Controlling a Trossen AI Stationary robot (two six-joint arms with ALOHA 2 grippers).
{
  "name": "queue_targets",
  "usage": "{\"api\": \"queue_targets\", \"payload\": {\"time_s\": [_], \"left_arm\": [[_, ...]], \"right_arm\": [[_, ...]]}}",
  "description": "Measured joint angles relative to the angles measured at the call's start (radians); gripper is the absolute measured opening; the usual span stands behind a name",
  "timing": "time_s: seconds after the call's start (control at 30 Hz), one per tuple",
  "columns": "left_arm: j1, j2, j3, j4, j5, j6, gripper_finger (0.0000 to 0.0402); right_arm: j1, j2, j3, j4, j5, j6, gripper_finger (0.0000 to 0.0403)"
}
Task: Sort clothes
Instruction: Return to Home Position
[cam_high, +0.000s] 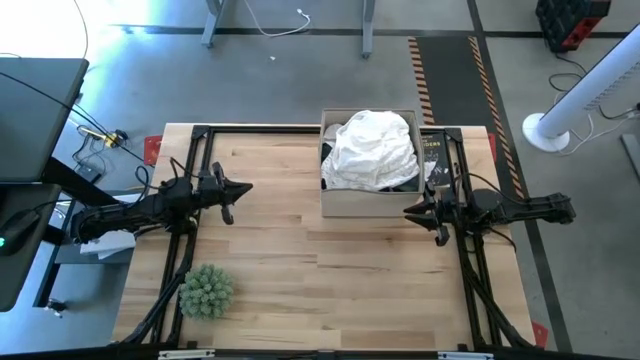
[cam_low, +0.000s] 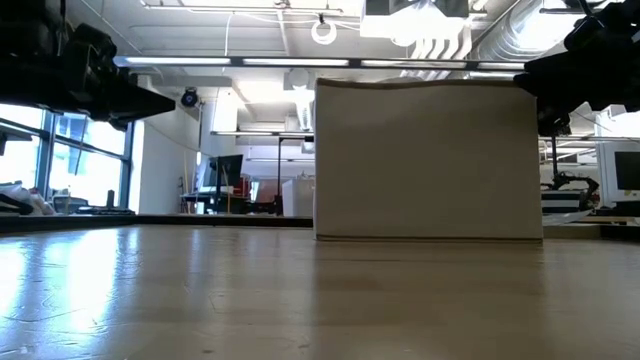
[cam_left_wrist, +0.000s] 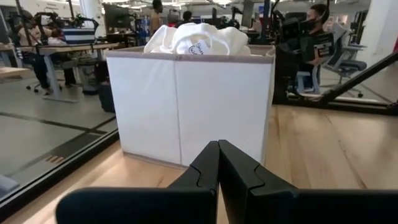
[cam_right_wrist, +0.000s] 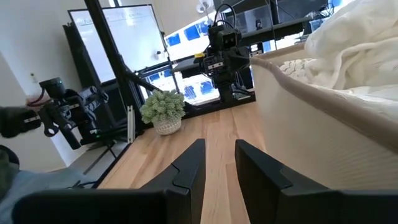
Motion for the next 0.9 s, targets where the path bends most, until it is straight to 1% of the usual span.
{"api": "queue_targets", "payload": {"time_s": [0.3,0.37,0.4,0.67,0.9], "left_arm": [[-0.002,-0.014,0.000,-0.001,-0.002,0.000,0.0001],[-0.016,-0.053,0.000,0.012,-0.001,0.000,0.0001],[-0.021,-0.050,0.002,0.045,-0.002,0.000,0.0001],[-0.065,-0.051,-0.001,0.071,0.002,0.000,0.0001],[-0.036,-0.050,-0.001,0.067,-0.003,0.000,0.0001]], "right_arm": [[0.000,0.000,0.000,0.000,0.000,0.000,0.0082],[0.000,0.000,0.000,-0.001,0.000,0.000,0.0082],[0.001,-0.003,0.000,0.000,0.000,0.000,0.0082],[0.001,-0.005,0.000,0.000,-0.001,0.000,0.0082],[0.001,0.005,0.000,0.000,-0.001,0.000,0.0082]]}}
